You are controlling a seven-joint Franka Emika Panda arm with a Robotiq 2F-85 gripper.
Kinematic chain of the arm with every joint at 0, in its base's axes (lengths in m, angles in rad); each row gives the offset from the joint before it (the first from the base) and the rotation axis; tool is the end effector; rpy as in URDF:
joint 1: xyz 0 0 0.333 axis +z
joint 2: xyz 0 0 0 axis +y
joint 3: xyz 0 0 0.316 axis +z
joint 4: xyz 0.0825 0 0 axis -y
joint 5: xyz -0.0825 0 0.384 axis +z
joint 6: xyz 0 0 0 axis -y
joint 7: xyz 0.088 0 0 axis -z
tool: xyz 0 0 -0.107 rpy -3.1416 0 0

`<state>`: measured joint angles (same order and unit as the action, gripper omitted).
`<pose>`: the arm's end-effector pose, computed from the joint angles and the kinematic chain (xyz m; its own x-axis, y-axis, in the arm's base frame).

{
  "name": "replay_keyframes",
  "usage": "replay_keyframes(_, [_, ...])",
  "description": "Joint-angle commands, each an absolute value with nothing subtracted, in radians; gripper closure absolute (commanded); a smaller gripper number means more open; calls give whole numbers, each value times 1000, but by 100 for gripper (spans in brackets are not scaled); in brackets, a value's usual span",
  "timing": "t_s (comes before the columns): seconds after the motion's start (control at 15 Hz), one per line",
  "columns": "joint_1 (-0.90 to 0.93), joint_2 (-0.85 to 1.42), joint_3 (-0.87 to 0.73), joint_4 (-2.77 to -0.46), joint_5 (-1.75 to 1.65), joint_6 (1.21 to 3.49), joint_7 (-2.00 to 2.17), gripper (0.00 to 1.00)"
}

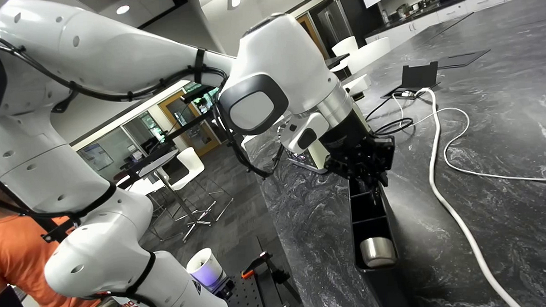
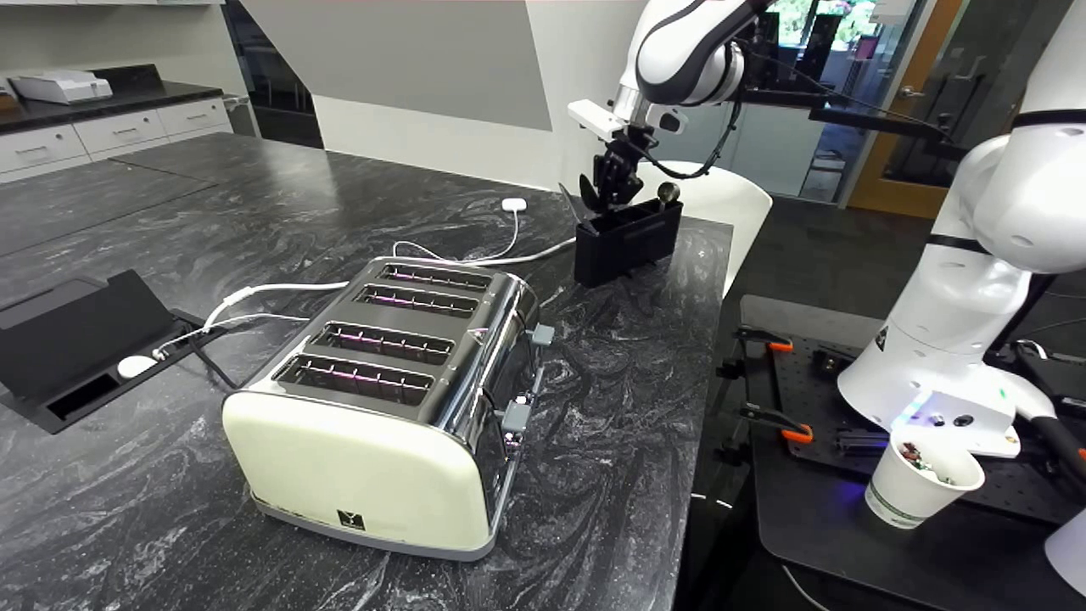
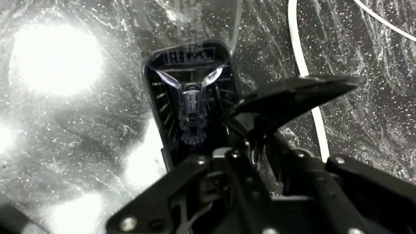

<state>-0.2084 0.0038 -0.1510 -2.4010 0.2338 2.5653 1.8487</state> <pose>0.4729 -0.1815 0.3279 -0.7139 -0.6743 -0.1888 -0.6698 0.7362 -0.0965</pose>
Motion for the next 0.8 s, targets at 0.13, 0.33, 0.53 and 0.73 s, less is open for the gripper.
replay_keyframes(0.13, [-196,-1,-160,-2402,250,2589,1832,96])
replay_keyframes(0.33, [-194,-15,-159,-2410,242,2589,1834,96])
replay_keyframes(0.53, [-190,-33,-157,-2417,224,2597,1843,96])
replay_keyframes(0.73, [-187,-57,-155,-2423,198,2608,1850,96])
